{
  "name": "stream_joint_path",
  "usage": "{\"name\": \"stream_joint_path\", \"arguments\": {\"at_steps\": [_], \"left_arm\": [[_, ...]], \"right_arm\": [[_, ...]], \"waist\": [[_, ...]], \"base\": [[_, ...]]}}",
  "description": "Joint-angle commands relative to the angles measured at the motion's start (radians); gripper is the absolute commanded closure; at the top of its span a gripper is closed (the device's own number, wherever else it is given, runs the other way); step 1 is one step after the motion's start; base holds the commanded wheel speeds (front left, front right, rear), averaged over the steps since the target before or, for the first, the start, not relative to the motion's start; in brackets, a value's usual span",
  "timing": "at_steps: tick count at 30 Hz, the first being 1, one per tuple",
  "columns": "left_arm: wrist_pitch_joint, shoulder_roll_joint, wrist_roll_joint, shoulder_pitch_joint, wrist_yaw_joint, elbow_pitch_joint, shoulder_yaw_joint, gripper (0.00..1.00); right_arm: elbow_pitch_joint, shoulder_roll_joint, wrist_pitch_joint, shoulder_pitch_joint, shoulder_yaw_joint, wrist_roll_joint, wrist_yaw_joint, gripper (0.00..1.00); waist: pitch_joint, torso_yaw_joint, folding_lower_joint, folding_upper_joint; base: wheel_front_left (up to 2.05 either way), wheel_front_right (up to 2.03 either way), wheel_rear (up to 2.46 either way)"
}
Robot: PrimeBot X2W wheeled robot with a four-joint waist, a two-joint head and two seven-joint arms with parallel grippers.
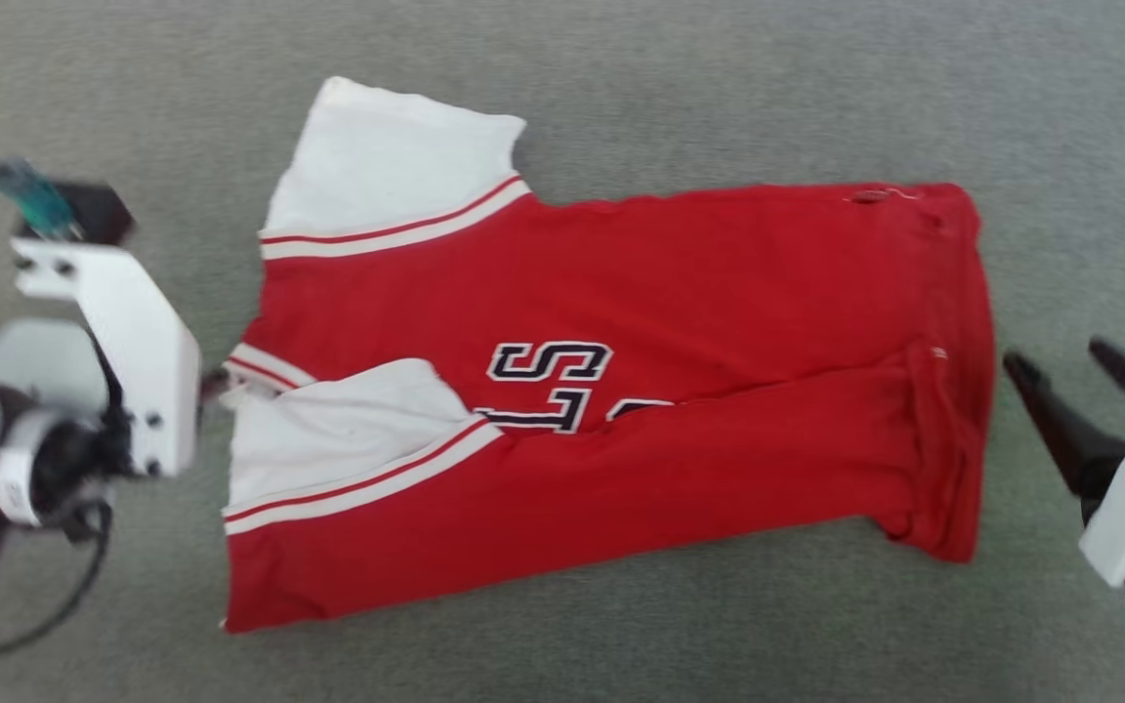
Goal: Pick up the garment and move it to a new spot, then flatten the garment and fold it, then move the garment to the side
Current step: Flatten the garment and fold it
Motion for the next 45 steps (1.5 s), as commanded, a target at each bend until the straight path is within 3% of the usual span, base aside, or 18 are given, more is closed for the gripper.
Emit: {"name": "stream_joint_path", "arguments": {"at_steps": [1,7,14,21,28,29,33,45], "left_arm": [[0.001,-0.005,0.016,-0.015,-0.004,0.005,0.004,0.0],[-0.007,-0.021,0.079,-0.152,-0.073,0.115,0.016,0.0],[-0.092,-0.066,0.164,-0.288,-0.212,0.332,0.006,0.0],[-0.133,-0.11,0.18,-0.351,-0.279,0.587,0.007,0.0],[-0.051,-0.166,0.147,-0.339,-0.283,0.762,-0.02,0.0],[-0.008,-0.179,0.123,-0.325,-0.286,0.779,-0.026,1.0],[0.067,-0.22,0.095,-0.326,-0.287,0.777,-0.04,1.0],[0.062,-0.321,0.11,-0.404,-0.273,0.72,-0.049,1.0]], "right_arm": [[-0.005,0.008,-0.017,-0.011,0.0,-0.008,0.0,0.0],[-0.011,0.072,-0.249,-0.06,0.059,-0.065,0.0,0.0],[0.046,0.127,-0.497,-0.104,0.114,-0.115,0.0,0.0],[0.098,0.145,-0.563,-0.128,0.162,-0.097,0.0,0.0],[0.167,0.107,-0.51,-0.175,0.22,-0.065,0.0,0.0],[0.182,0.096,-0.496,-0.189,0.229,-0.062,0.0,0.0],[0.249,0.054,-0.429,-0.27,0.261,-0.04,0.0,0.0],[0.541,-0.074,-0.222,-0.591,0.404,0.011,0.0,0.0]], "waist": [[0.008,-0.03,0.0,0.0],[0.035,-0.139,0.0,0.0],[0.084,-0.252,0.0,0.0],[0.128,-0.321,0.0,0.0],[0.16,-0.33,0.0,0.0],[0.164,-0.328,0.0,0.0],[0.18,-0.305,0.0,0.0],[0.21,-0.219,0.0,0.0]], "base": [[0.0,0.0,0.0],[0.0,0.0,0.0],[0.0,0.0,0.0],[0.0,0.0,0.0],[0.0,0.0,0.0],[0.0,0.0,0.0],[0.0,0.0,0.0],[0.0,0.0,0.0]]}}
